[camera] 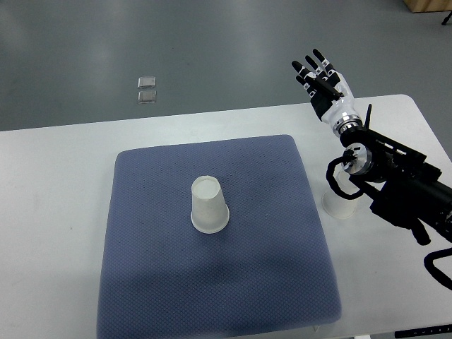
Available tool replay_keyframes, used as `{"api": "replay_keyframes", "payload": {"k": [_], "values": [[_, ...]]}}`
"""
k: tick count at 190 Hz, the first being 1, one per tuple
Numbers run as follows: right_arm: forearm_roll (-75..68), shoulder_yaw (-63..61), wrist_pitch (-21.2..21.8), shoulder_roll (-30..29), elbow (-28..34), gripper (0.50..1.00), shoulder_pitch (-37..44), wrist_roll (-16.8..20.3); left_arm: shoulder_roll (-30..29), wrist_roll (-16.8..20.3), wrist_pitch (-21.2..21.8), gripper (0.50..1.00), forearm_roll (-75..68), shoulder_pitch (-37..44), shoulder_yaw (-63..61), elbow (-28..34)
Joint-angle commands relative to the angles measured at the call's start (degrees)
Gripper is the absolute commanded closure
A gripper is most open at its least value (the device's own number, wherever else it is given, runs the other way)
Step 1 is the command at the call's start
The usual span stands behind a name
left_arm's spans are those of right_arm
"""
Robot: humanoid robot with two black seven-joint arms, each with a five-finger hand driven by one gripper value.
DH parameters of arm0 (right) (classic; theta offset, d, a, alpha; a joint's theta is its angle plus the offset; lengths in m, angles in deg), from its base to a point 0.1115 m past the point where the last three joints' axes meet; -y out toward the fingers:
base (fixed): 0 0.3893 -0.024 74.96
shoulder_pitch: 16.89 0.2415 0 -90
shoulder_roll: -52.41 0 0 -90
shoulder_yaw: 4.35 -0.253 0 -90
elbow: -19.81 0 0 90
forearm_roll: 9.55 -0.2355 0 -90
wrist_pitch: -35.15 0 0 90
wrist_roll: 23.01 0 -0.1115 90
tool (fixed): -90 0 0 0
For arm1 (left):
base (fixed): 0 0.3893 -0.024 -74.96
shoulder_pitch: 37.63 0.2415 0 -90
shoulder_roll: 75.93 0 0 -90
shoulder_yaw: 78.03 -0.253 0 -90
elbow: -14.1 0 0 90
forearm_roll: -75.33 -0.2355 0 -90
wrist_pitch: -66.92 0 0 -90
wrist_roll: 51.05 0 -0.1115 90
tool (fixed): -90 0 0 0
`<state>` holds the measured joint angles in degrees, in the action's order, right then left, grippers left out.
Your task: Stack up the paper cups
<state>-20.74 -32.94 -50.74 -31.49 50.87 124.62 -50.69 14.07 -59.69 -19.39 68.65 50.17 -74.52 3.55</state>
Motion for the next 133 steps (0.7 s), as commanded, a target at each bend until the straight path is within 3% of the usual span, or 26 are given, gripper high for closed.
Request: {"api": "replay_keyframes", "payload": {"k": [1,42,65,98,133], "values": [[0.12,0.11,0.03,0.84,0.58,0.579,0.61,0.26,0.00,0.03,0.00,0.500,0.00,0.00,0.01,0.00],[8.03,1.52,1.96,4.88,1.90,0.579,2.81,0.44,0.00,-0.06,0.00,0.500,0.00,0.00,0.01,0.00],[16.90,2.66,3.28,10.50,3.13,0.579,4.92,0.70,0.00,0.03,0.00,0.500,0.00,0.00,0.01,0.00],[24.02,12.94,4.25,18.41,7.44,0.579,9.22,1.76,0.00,0.03,0.00,0.500,0.00,0.00,0.01,0.00],[27.89,25.86,8.20,28.78,15.35,0.581,13.79,1.76,0.00,0.03,0.00,0.500,0.00,0.00,0.01,0.00]]}}
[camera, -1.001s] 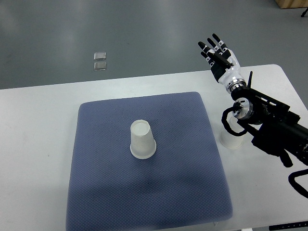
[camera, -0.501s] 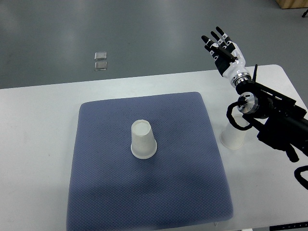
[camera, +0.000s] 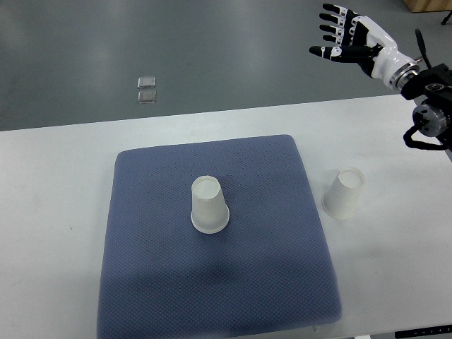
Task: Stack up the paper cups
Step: 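Swing the right hand down and open it toward the standing white cup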
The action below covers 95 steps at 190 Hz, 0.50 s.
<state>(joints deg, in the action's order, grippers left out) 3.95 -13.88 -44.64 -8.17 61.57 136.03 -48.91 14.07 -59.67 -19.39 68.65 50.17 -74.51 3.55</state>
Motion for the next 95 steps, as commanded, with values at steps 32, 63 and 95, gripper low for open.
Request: {"api": "replay_keyframes", "payload": {"k": [32,63,95], "values": [[17.60,11.90,4.82,15.13,13.87,0.579,5.01,-0.47,0.00,0.00,0.00,0.500,0.00,0.00,0.00,0.00],[32.10,12.08,9.92,20.93,19.32,0.581,7.56,-0.47,0.00,0.00,0.00,0.500,0.00,-0.09,0.00,0.00],[48.10,12.08,12.82,24.01,24.69,0.581,7.65,-0.47,0.00,0.00,0.00,0.500,0.00,0.00,0.00,0.00]]}}
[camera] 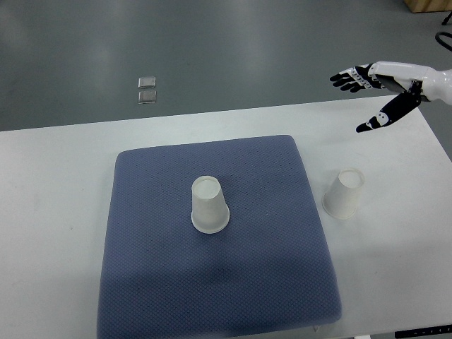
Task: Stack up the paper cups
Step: 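Swing the right hand down and open it toward the standing white cup, then close the right hand fingers around the white cup beside the pad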
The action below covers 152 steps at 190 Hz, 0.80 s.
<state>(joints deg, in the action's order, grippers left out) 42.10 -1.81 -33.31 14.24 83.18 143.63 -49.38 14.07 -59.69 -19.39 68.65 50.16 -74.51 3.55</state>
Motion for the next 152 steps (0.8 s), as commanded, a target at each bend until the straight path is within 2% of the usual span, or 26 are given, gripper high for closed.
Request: {"api": "replay_keyframes", "payload": {"k": [1,20,51,87,152], "values": [[11.17,0.00,1.49,1.69,3.34,0.581,0.05,0.01,0.00,0.03,0.00,0.500,0.00,0.01,0.00,0.00],[18.38,0.00,1.58,1.78,4.66,0.581,-0.30,-0.08,0.00,-0.06,0.00,0.500,0.00,0.01,0.00,0.00],[21.82,0.09,0.44,0.37,4.75,0.581,-0.65,0.53,0.00,0.03,0.00,0.500,0.00,0.01,0.00,0.00],[29.02,1.41,-4.75,-1.65,4.22,0.581,-3.73,0.53,0.00,0.03,0.00,0.500,0.00,0.01,0.00,0.00],[34.65,1.76,-9.58,-5.16,3.26,0.583,-5.66,0.71,0.00,-0.06,0.00,0.500,0.00,0.01,0.00,0.00]]}}
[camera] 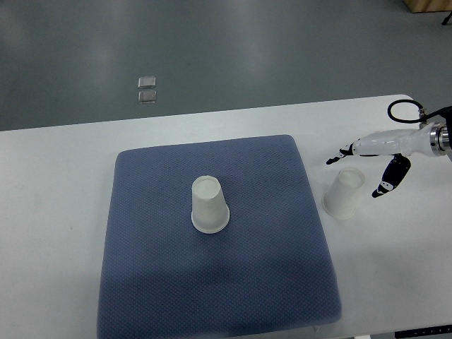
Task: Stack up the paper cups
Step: 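Close the right hand fingers around the white cup beside the pad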
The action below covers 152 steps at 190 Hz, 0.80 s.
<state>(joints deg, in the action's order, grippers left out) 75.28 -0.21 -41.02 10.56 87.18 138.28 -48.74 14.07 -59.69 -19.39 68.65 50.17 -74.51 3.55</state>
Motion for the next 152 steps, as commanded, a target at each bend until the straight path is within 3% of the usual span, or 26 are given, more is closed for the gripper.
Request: {"api": "replay_keyframes", "payload": {"k": [1,63,108,152], "values": [[1.47,0.17,-1.87,-1.49,-0.75,0.583,-0.31,0.07,0.00,-0.06,0.00,0.500,0.00,0.00,0.00,0.00],[2.88,2.54,-6.00,-3.07,-2.15,0.585,-1.54,0.07,0.00,-0.06,0.00,0.500,0.00,0.00,0.00,0.00],[3.32,2.54,-8.29,-5.88,-7.43,0.585,-3.92,0.07,0.00,0.03,0.00,0.500,0.00,0.00,0.00,0.00],[3.32,2.54,-8.55,-6.23,-7.78,0.593,-4.27,0.07,0.00,-0.06,0.00,0.500,0.00,0.00,0.00,0.00]]}}
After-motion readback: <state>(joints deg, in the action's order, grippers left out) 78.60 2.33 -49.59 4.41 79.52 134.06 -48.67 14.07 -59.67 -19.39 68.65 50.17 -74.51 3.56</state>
